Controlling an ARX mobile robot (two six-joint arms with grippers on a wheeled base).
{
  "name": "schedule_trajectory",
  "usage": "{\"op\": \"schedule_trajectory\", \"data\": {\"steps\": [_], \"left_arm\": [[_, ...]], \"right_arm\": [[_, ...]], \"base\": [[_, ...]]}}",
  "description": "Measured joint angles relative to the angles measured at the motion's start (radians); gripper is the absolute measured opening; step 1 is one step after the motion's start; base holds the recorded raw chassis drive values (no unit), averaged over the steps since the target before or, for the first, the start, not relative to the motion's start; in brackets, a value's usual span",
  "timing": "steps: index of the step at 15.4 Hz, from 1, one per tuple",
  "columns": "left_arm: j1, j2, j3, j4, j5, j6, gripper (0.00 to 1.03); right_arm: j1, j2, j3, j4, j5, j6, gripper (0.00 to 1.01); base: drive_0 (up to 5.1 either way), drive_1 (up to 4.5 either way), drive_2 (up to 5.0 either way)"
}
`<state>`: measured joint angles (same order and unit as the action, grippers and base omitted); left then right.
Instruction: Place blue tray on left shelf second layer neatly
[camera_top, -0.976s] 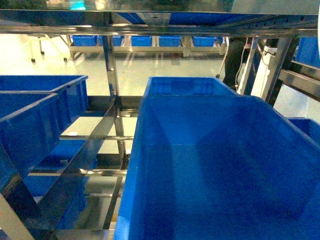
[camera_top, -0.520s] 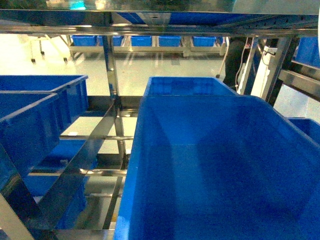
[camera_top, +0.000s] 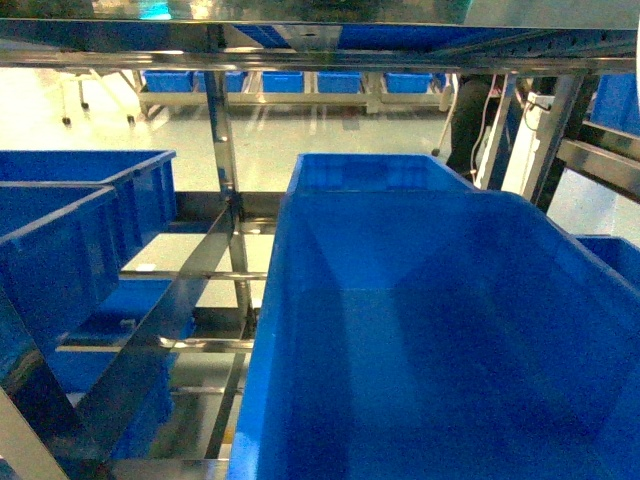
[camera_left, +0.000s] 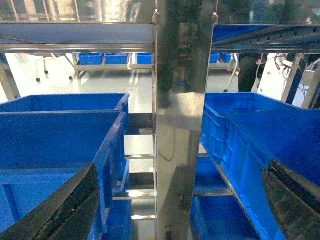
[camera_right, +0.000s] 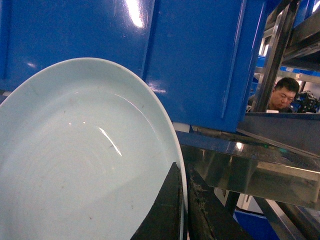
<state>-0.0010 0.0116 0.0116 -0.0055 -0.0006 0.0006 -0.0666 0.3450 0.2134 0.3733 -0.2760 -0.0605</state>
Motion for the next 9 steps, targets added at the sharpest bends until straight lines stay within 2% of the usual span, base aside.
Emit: {"op": "schedule_trajectory", "data": {"steps": [9], "left_arm": [[0.000,0.000,0.000,0.000,0.000,0.000,0.98]], "right_arm": [[0.000,0.000,0.000,0.000,0.000,0.000,0.02]], "base": [[0.0,0.00,0.0]]}}
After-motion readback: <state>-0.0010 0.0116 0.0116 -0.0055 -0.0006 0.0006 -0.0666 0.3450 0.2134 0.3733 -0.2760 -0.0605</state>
